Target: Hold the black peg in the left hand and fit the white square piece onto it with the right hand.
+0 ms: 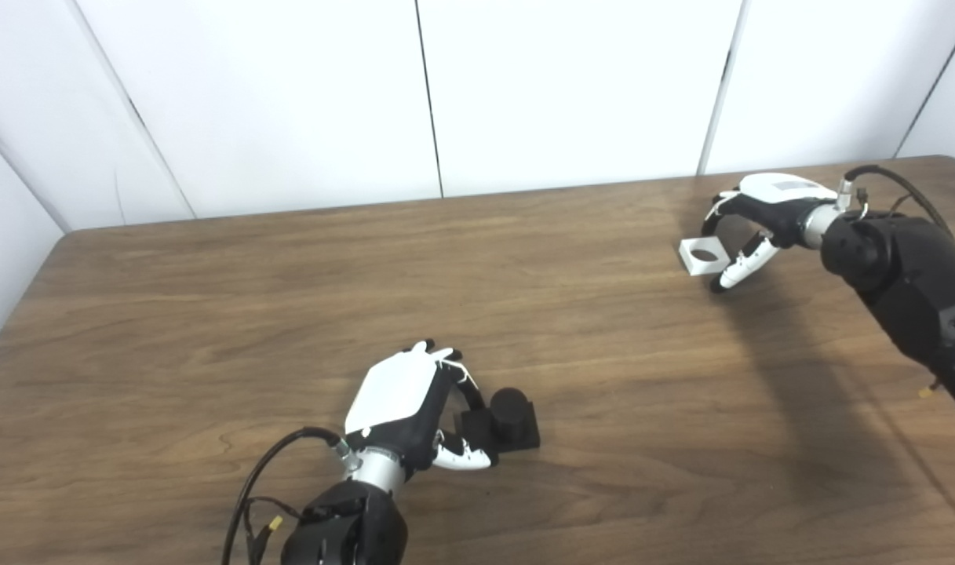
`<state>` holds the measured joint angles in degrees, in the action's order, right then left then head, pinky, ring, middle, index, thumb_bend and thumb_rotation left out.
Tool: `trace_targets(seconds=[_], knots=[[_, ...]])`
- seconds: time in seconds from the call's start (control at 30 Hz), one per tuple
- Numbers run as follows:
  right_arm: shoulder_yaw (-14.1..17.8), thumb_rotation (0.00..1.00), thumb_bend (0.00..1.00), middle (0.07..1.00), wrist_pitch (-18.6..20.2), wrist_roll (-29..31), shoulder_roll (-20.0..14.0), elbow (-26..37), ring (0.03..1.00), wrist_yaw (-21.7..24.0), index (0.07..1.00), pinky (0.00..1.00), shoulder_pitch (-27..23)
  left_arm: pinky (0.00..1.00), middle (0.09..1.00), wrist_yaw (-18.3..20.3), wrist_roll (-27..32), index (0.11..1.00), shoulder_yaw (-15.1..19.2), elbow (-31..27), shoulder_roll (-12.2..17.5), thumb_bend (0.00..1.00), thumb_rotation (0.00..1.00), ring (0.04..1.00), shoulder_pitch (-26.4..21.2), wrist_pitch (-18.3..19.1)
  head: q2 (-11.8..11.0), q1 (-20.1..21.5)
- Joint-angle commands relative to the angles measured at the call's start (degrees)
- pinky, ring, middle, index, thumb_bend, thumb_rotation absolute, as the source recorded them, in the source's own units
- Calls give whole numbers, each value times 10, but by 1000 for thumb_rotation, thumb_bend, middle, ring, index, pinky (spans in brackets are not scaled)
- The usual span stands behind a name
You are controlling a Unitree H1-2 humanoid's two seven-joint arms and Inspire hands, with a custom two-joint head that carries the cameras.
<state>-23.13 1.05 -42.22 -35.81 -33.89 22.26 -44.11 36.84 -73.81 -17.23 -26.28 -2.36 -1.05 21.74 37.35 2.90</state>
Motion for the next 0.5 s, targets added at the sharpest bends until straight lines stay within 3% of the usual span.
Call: trace_targets(seconds=[0.0,0.47], knots=[[3,319,789,953,-7,-6,-15,4,1000,-12,755,972,-35,1000,908,-4,-14,488,2,-7,5,523,55,1000,-6,-4,1,0],[-6,317,772,962,-1,-8,-5,6,1000,-3,762,980,-41,1000,910,-9,-15,488,1,-3,1,523,55,1000,-7,-2,1,-1]])
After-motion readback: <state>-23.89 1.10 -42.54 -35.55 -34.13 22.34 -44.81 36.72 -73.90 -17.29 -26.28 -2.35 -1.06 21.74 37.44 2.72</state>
